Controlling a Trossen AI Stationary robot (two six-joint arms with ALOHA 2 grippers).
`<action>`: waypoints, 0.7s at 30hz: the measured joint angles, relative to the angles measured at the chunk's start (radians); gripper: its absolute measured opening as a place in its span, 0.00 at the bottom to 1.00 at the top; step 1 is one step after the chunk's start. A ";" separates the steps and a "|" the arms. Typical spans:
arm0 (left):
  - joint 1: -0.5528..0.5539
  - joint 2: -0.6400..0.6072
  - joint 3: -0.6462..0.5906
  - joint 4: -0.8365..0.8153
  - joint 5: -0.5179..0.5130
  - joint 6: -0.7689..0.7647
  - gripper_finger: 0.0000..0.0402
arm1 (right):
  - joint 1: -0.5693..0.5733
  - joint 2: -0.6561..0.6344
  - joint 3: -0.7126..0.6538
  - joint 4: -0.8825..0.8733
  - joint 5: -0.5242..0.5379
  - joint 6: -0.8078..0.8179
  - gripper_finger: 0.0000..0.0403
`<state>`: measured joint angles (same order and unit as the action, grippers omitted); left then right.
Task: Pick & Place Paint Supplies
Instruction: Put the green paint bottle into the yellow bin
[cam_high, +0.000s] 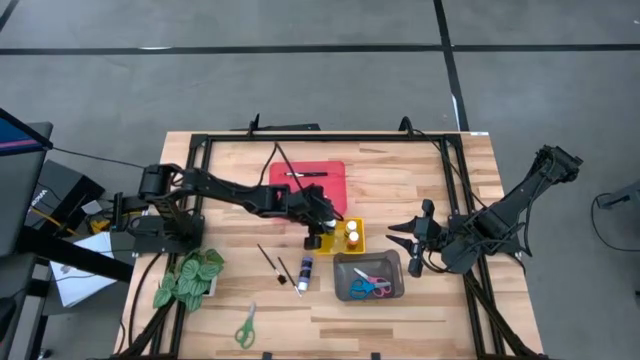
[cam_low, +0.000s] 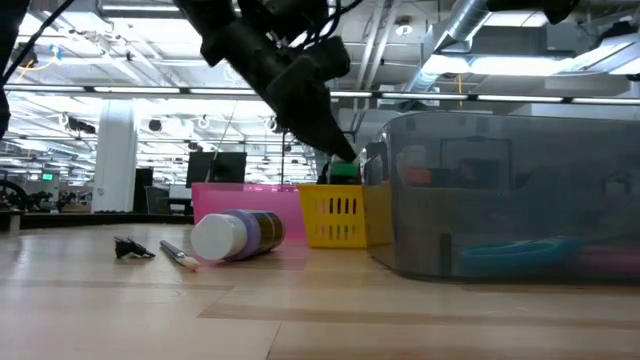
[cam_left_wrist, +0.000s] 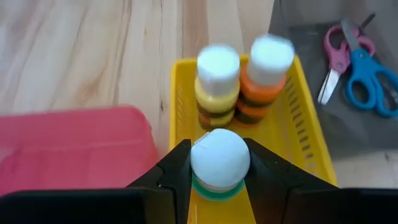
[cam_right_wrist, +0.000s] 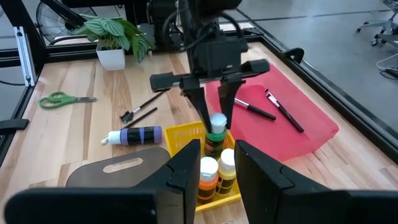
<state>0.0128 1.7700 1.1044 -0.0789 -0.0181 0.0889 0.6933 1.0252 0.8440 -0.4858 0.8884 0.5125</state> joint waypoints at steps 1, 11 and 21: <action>0.000 0.001 -0.014 0.014 0.000 -0.007 0.27 | 0.000 0.000 0.000 0.000 0.000 0.000 0.23; 0.000 -0.003 -0.053 0.053 0.000 -0.022 0.31 | 0.000 0.000 0.000 0.000 0.000 0.000 0.23; 0.002 -0.004 -0.053 0.056 0.000 -0.017 0.53 | 0.000 0.000 0.000 -0.003 0.000 0.000 0.23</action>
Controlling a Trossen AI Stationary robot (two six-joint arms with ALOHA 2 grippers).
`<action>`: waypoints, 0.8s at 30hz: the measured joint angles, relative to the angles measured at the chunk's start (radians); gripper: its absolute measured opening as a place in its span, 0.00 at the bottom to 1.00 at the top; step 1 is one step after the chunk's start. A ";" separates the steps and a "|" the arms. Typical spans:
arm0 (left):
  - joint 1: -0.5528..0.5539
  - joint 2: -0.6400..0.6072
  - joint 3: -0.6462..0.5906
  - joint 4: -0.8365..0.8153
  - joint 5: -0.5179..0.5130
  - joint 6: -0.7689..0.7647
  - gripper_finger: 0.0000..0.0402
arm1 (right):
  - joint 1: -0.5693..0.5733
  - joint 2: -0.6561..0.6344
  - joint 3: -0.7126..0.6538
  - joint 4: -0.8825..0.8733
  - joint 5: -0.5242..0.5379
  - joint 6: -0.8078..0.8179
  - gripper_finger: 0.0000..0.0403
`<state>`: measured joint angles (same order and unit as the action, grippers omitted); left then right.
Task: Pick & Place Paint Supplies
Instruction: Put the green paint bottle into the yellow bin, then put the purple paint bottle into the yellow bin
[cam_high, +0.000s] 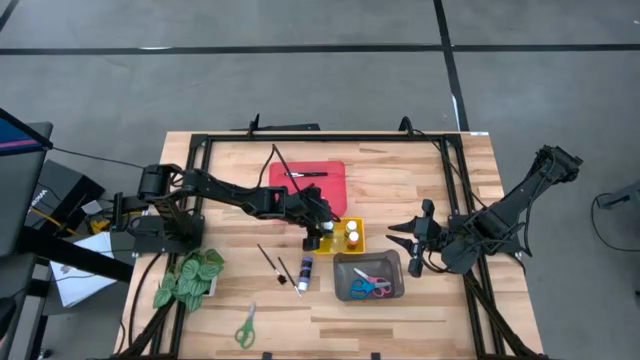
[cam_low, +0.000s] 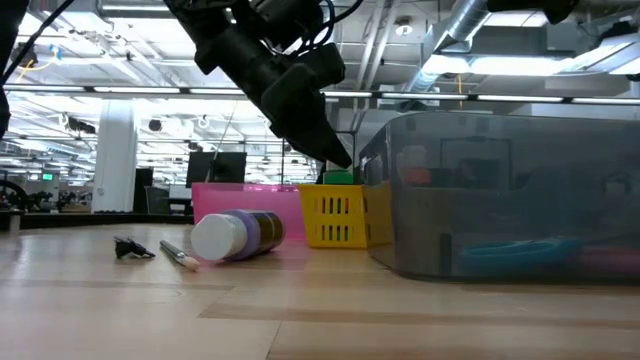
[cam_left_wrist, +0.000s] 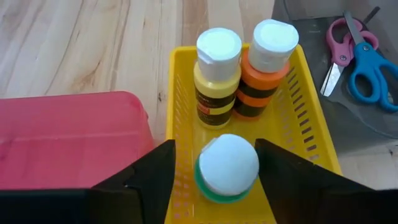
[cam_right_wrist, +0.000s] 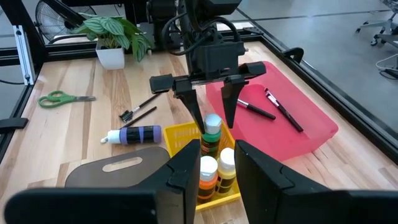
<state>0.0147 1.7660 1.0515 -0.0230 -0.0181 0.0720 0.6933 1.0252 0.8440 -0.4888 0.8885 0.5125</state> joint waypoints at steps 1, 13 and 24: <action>0.000 0.000 0.000 0.003 0.000 0.001 0.54 | 0.000 0.000 0.000 -0.001 0.000 0.000 0.23; 0.000 -0.095 -0.001 0.028 -0.002 0.072 0.54 | 0.000 0.000 0.000 -0.005 0.000 0.000 0.23; -0.058 -0.297 0.000 -0.244 -0.003 0.059 0.51 | 0.000 0.000 0.000 -0.024 0.000 0.001 0.23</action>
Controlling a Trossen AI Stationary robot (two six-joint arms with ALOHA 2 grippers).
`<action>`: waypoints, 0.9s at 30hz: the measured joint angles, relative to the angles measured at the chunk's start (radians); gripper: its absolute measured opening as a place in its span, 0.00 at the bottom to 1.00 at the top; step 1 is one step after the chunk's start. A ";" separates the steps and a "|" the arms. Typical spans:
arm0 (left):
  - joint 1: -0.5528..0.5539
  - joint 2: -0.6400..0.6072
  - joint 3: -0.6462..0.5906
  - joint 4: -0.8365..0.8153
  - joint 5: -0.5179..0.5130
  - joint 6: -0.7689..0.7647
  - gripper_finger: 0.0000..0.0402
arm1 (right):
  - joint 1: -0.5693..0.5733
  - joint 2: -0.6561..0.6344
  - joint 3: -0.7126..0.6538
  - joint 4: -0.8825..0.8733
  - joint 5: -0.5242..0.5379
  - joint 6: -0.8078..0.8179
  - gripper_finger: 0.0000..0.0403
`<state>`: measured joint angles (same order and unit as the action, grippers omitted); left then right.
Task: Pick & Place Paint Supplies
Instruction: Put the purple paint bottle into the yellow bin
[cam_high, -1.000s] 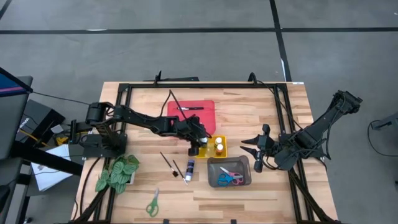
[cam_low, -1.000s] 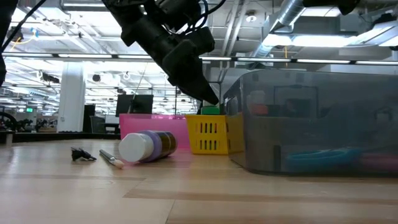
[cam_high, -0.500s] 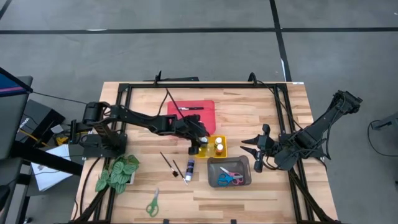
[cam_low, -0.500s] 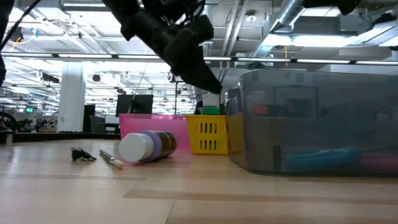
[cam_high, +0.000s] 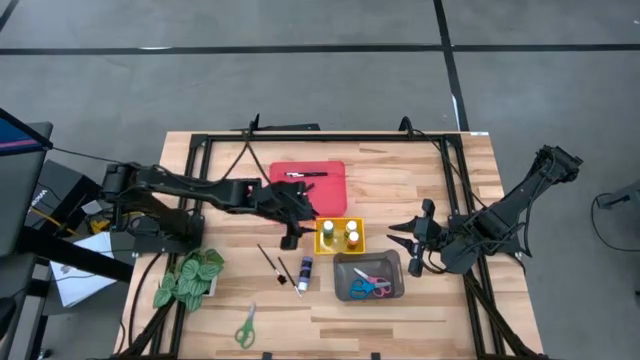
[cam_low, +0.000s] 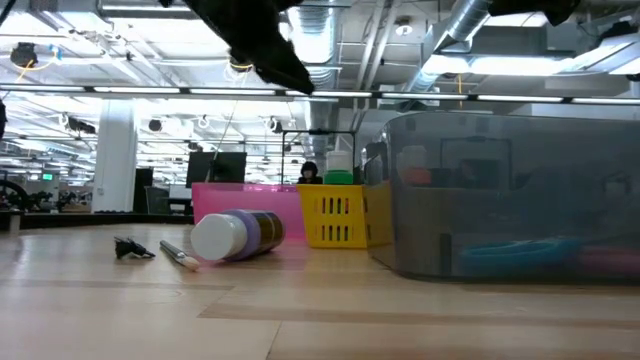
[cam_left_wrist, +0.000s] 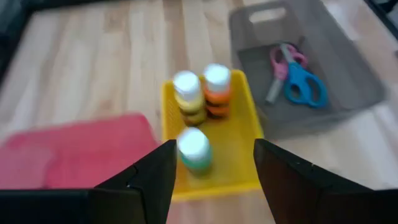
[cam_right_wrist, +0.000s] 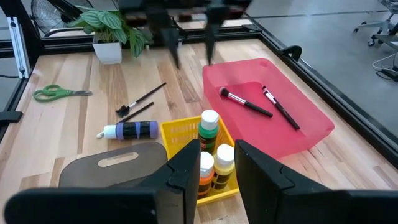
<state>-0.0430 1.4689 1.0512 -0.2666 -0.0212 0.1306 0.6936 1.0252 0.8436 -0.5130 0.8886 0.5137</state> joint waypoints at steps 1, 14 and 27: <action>-0.012 -0.009 0.000 -0.019 0.000 -0.027 0.50 | 0.000 0.000 0.000 -0.001 0.000 0.000 0.23; -0.277 0.081 0.000 -0.224 -0.069 -0.229 0.44 | 0.000 0.000 0.000 -0.002 -0.001 0.002 0.23; -0.501 0.229 0.000 -0.137 -0.445 0.719 0.42 | 0.000 0.000 0.000 0.007 -0.027 0.002 0.23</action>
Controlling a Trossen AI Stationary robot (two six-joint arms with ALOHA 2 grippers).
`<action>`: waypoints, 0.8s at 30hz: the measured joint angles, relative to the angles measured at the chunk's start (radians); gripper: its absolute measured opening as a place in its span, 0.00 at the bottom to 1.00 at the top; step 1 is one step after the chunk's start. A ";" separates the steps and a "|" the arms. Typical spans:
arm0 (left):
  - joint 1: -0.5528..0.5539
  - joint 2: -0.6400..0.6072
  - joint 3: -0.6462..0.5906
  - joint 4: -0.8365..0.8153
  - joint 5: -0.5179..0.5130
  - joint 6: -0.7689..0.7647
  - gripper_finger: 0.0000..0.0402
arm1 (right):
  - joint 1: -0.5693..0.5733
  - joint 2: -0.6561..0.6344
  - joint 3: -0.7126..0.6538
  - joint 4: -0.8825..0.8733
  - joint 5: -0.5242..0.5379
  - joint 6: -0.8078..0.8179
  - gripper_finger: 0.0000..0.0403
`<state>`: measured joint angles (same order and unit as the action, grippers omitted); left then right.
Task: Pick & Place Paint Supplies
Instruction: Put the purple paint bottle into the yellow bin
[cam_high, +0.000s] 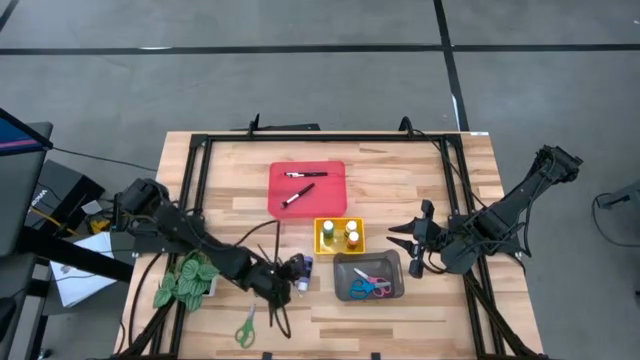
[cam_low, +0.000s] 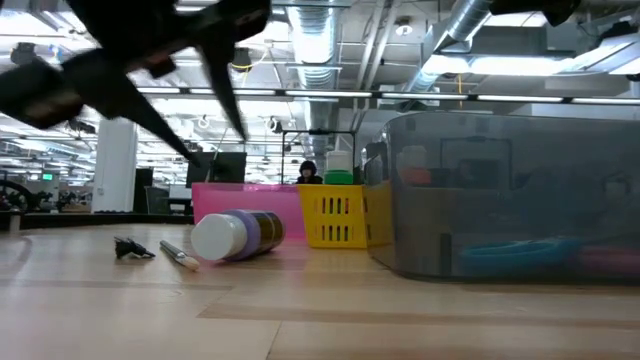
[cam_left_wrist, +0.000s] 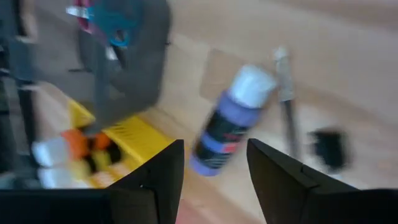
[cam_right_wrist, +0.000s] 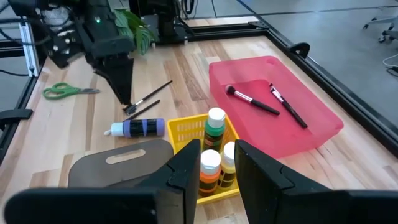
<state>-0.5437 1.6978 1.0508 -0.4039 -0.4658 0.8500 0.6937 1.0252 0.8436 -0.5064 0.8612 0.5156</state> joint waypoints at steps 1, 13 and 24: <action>0.002 0.008 0.000 0.018 -0.015 0.045 0.42 | 0.000 0.000 0.000 0.001 0.000 0.000 0.23; 0.040 0.094 0.000 0.030 0.009 0.482 0.53 | 0.017 0.002 0.000 0.025 -0.030 0.000 0.23; 0.087 0.093 0.001 0.093 0.088 0.560 0.55 | 0.032 0.002 0.000 0.026 -0.027 -0.003 0.23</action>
<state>-0.4569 1.7912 1.0515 -0.3111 -0.3774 1.4099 0.7261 1.0271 0.8436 -0.4808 0.8339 0.5127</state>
